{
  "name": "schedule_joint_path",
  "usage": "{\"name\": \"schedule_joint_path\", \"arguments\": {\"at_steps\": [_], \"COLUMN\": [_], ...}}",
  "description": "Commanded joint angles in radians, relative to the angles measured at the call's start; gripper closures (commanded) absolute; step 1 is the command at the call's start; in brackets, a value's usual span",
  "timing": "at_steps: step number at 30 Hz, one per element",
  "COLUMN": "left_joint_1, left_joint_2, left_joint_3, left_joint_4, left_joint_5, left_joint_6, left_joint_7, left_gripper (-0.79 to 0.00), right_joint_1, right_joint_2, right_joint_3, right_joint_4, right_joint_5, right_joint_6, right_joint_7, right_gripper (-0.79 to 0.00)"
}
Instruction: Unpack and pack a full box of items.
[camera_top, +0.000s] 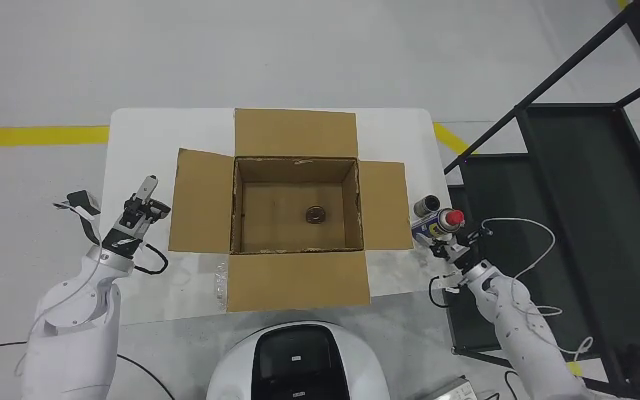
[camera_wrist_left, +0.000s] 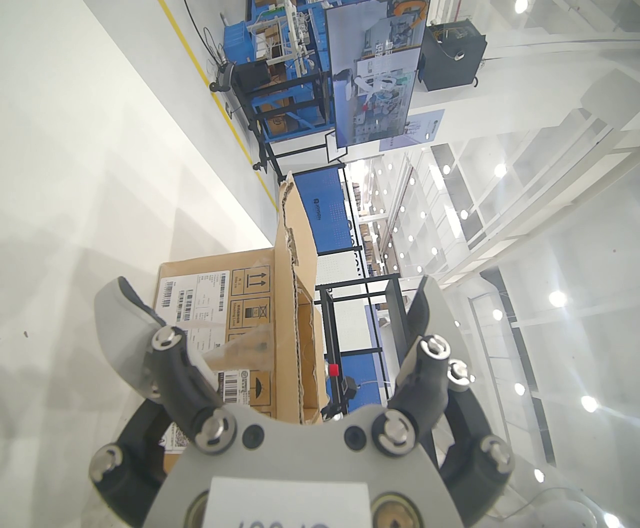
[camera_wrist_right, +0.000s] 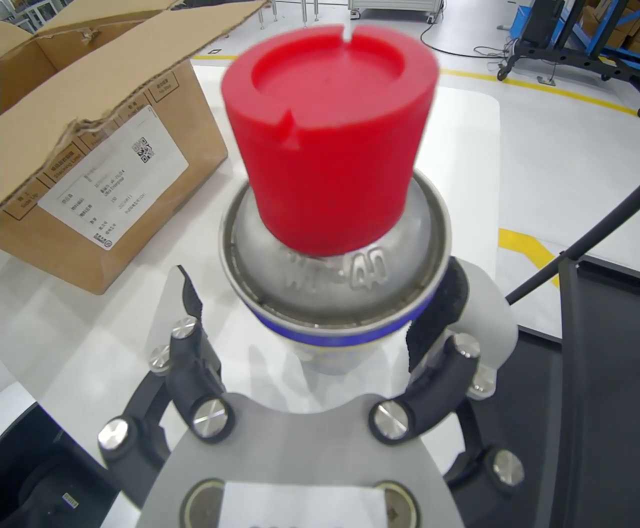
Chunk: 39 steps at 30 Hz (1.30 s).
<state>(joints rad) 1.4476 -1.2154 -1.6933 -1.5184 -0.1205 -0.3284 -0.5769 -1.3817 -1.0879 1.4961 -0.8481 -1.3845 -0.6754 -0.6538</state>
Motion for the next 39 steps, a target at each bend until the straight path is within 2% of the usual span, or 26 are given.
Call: {"name": "schedule_joint_path", "arguments": {"at_steps": [1,2,3,12,19,24,29,34,39], "left_joint_1": [0.0,0.0,0.0,0.0,0.0,0.0,0.0,0.0,0.0], "left_joint_2": [0.0,0.0,0.0,0.0,0.0,0.0,0.0,0.0,0.0], "left_joint_3": [0.0,0.0,0.0,0.0,0.0,0.0,0.0,0.0,0.0], "left_joint_4": [0.0,0.0,0.0,0.0,0.0,0.0,0.0,0.0,0.0], "left_joint_5": [0.0,0.0,0.0,0.0,0.0,0.0,0.0,0.0,0.0], "left_joint_6": [0.0,0.0,0.0,0.0,0.0,0.0,0.0,0.0,0.0], "left_joint_7": [0.0,0.0,0.0,0.0,0.0,0.0,0.0,0.0,0.0], "left_gripper": [-0.785,-0.785,-0.785,-0.785,-0.785,-0.785,-0.785,-0.785,-0.785], "right_joint_1": [0.01,0.015,0.02,0.053,0.005,-0.1,-0.233,-0.323,-0.313], "right_joint_2": [-0.001,-0.002,-0.003,-0.006,0.011,0.039,0.055,0.066,0.068], "right_joint_3": [-0.007,-0.011,-0.014,-0.032,-0.001,0.081,0.17,0.228,0.207], "right_joint_4": [0.015,0.023,0.031,0.082,0.009,-0.18,-0.455,-0.711,-0.886], "right_joint_5": [0.0,0.006,0.009,0.024,-0.004,-0.05,-0.05,-0.014,-0.005], "right_joint_6": [-0.001,-0.009,-0.013,-0.028,-0.04,-0.005,0.047,-0.027,-0.056], "right_joint_7": [-0.006,-0.012,-0.015,-0.056,-0.135,-0.165,-0.103,0.043,0.212], "right_gripper": [-0.117,-0.031,0.0,0.0,0.0,0.0,0.0,0.0,0.0]}}
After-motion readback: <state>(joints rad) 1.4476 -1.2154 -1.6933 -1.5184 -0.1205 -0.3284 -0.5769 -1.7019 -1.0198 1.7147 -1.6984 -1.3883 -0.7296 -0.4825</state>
